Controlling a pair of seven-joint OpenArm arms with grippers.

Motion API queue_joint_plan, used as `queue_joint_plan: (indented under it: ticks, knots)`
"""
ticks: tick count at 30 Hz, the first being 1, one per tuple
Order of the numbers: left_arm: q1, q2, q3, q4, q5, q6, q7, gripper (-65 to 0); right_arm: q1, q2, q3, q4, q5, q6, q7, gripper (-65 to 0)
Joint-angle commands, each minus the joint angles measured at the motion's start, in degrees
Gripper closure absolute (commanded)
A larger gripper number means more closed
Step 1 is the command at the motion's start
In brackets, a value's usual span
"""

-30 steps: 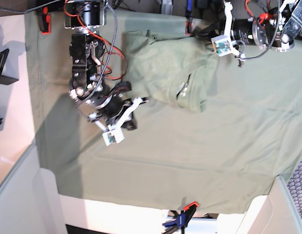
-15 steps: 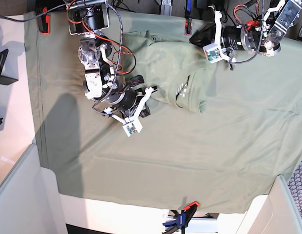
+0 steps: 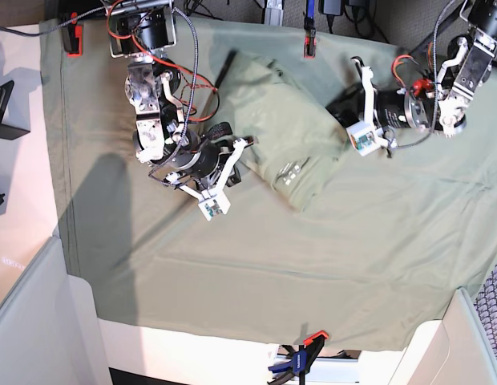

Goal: Fold the T-shirt properly

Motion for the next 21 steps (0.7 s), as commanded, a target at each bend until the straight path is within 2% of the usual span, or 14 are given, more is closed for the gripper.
queue_joint_plan:
  ticks: [1, 8, 12, 15, 17, 21]
  knots:
    - [-2.56, -1.03, -0.48, -1.36, 3.74, 2.35, 1.27, 0.0, 1.6, 0.5, 0.13, 0.87, 0.57, 0.04, 0.81, 0.0]
    - [-15.39, -0.66, 1.6, -13.77, 4.92, 2.35, -6.75, 0.0, 0.94, 4.15, 0.17, 2.69, 4.13, 0.04, -1.53, 0.0]
    - [-22.49, 1.68, 7.21, -21.42, 10.6, 2.35, -11.69, 0.0, -0.04, 4.15, 0.28, 3.87, 6.51, 0.04, -2.89, 0.0]
    - [-26.21, 3.91, 10.51, -25.68, 11.02, 2.35, -12.22, 0.0, -2.23, 3.82, 0.28, 5.62, 6.97, 0.04, -3.17, 0.0]
    - [-27.15, 4.22, 10.82, -26.53, 10.93, 2.35, -12.17, 0.0, -4.42, 3.82, 0.28, 7.8, 6.95, 0.02, -3.28, 0.0]
    - [-27.08, 1.79, 9.03, -26.34, 9.49, 2.35, -11.98, 0.0, -8.48, 3.85, 1.77, 13.33, 6.05, 0.02, -3.28, 0.0]
